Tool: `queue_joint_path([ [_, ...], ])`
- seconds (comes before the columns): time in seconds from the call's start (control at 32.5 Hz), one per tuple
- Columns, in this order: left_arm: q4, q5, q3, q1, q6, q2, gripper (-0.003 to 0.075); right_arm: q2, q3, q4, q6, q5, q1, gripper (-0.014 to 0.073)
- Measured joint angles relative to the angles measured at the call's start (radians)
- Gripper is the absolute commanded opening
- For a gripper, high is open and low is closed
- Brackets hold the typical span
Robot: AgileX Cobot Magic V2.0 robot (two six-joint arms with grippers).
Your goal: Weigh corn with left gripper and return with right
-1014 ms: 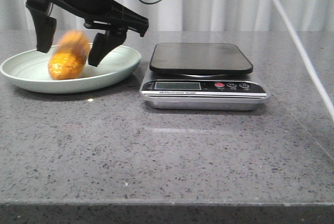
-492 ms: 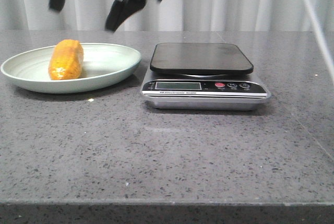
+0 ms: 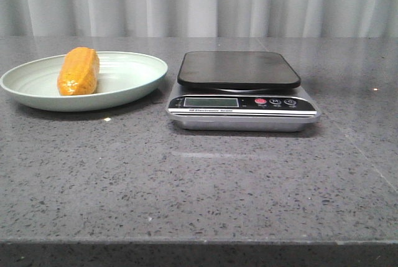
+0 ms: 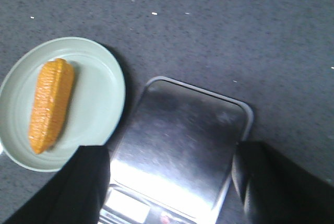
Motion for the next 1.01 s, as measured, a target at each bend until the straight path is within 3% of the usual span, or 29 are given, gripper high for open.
queue_joint_path([
  [0.12,0.0,0.0,0.0,0.0,0.0,0.0,0.0127,-0.133,0.176,-0.039,-0.025,-0.027,-0.048,0.0584],
  [0.55,0.0,0.0,0.0,0.0,0.0,0.0,0.0127,-0.762,0.898,-0.074,-0.031,-0.375,-0.053,0.0584],
  [0.92,0.0,0.0,0.0,0.0,0.0,0.0,0.0127,-1.328,1.339,-0.132,-0.033,-0.675,-0.053,0.0578],
  [1.01,0.0,0.0,0.0,0.0,0.0,0.0,0.0127,-1.427,1.413,-0.141,-0.033,-0.754,-0.053,0.0519],
])
